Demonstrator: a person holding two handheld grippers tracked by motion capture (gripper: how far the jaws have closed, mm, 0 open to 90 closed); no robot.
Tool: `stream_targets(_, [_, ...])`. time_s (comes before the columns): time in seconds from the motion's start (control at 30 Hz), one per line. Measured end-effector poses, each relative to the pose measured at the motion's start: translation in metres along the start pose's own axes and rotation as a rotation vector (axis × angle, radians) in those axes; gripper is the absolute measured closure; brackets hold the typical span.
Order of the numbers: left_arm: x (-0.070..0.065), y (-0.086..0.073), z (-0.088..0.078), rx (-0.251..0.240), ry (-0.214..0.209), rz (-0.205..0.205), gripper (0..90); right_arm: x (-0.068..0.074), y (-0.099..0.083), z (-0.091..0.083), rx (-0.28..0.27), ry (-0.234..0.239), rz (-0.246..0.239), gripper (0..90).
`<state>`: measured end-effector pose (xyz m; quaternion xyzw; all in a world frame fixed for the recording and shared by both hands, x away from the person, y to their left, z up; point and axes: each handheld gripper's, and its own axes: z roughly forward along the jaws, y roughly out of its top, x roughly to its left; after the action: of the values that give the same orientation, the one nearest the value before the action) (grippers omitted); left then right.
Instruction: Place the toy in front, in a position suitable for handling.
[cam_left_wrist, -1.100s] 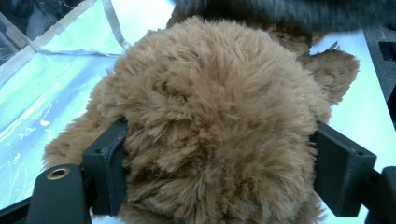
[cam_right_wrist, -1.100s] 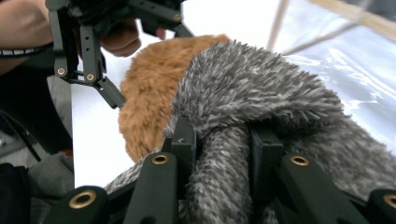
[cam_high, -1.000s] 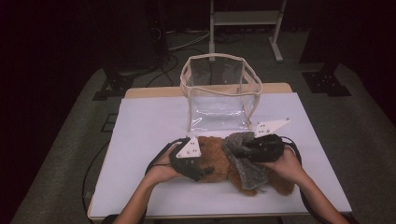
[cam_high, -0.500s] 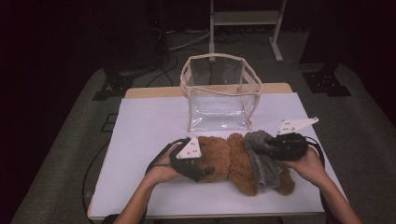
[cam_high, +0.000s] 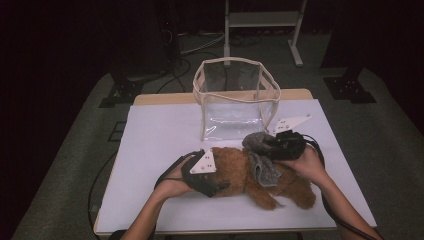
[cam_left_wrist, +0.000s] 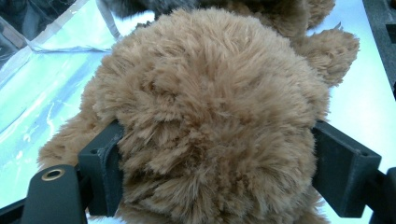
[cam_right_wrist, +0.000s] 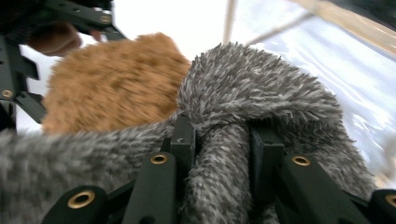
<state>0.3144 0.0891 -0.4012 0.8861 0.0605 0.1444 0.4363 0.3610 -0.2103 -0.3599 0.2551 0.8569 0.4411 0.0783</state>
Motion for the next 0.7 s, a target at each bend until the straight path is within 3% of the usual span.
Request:
stream_targets(0.17, [0.0, 0.0, 0.0, 0.004, 0.0, 0.006, 17.3, -0.017, -0.021, -0.024, -0.019, -0.041, 0.073, 67.3])
stream_targets(0.33, [0.002, 0.0, 0.0, 0.003, 0.0, 0.013, 16.6, -0.025, -0.044, -0.049, -0.029, -0.056, 0.128, 67.3])
stream_targets(0.47, [0.001, 0.001, 0.001, 0.009, 0.003, 0.022, 16.4, -0.022, -0.046, -0.06, -0.026, -0.057, 0.124, 67.2])
stream_targets(0.57, [-0.001, 0.002, 0.001, 0.015, 0.005, 0.031, 16.5, -0.016, -0.036, -0.055, -0.019, -0.034, 0.097, 67.2])
stream_targets(0.7, [-0.002, 0.003, 0.001, 0.027, 0.008, 0.047, 16.5, -0.009, -0.014, -0.029, 0.023, 0.016, 0.046, 67.1])
